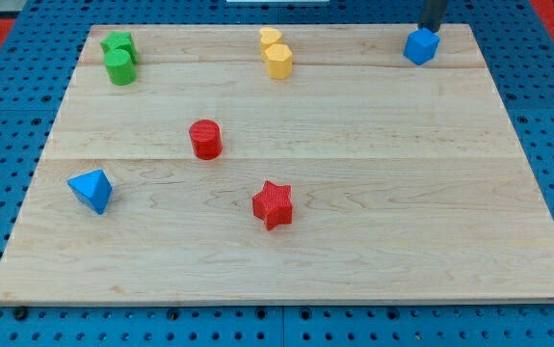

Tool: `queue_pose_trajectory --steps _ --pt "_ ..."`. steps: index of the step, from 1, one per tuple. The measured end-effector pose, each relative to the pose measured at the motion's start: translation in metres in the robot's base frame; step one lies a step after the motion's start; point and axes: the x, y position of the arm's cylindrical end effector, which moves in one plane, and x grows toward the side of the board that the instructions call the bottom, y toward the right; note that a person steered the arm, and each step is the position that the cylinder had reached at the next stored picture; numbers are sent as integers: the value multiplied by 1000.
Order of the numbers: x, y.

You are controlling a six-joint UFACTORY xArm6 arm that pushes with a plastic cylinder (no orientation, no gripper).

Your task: Slide blue cube towards center

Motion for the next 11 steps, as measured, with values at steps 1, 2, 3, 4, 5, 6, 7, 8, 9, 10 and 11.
queue_pose_trajectory --steps 1,2,3,4,5,6,7,8,9,10,11 --pt "9 -4" --pt "35 -7" --pt "36 -7" --pt "37 -10" --pt "41 -22" --pt "49 -30" --pt "63 -31" --pt "73 -36" --pt "88 -43" --pt "110 -55" --pt "145 -69"
